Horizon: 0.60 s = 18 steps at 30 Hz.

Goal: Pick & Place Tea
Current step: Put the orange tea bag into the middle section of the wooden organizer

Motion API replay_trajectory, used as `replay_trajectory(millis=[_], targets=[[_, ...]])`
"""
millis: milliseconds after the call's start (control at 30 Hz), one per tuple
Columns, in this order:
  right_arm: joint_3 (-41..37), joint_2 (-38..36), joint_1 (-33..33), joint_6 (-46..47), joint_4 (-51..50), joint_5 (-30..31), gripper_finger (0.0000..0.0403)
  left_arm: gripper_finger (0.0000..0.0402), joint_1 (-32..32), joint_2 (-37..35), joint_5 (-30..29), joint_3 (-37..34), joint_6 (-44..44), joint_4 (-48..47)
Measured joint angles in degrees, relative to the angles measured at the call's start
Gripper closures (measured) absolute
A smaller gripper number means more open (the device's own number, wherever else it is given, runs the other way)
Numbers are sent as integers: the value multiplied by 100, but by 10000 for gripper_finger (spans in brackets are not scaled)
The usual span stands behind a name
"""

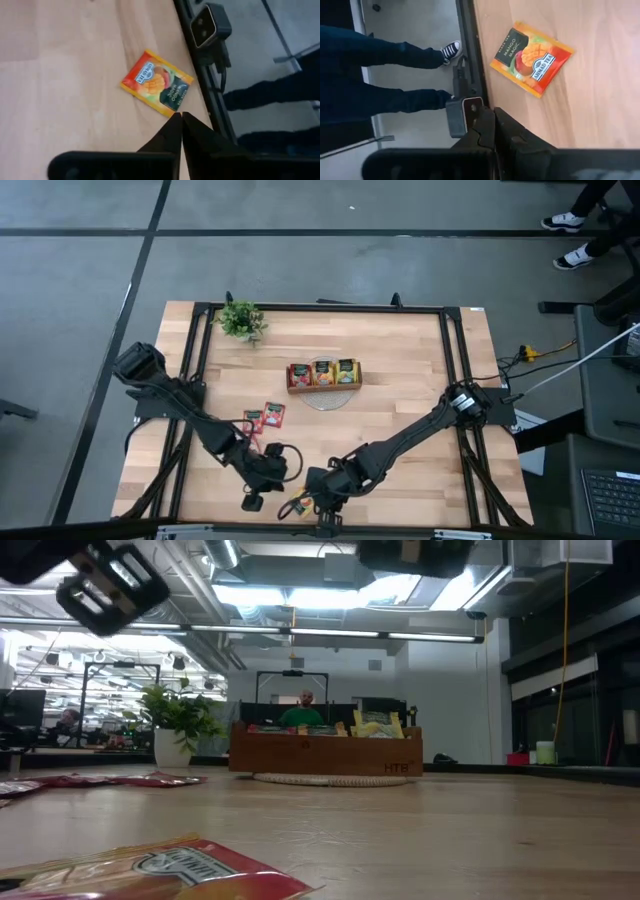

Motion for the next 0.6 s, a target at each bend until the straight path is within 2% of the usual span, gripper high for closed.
replay_trajectory(millis=[167,400,600], targets=[[0,0,90,273,33,-22,399,399,81,209,410,0,252,250],[0,0,199,789,-12,-30,398,400,28,428,430,2,695,333],[0,0,255,1368,154,-264,398,400,-1,624,437,2,1537,451]])
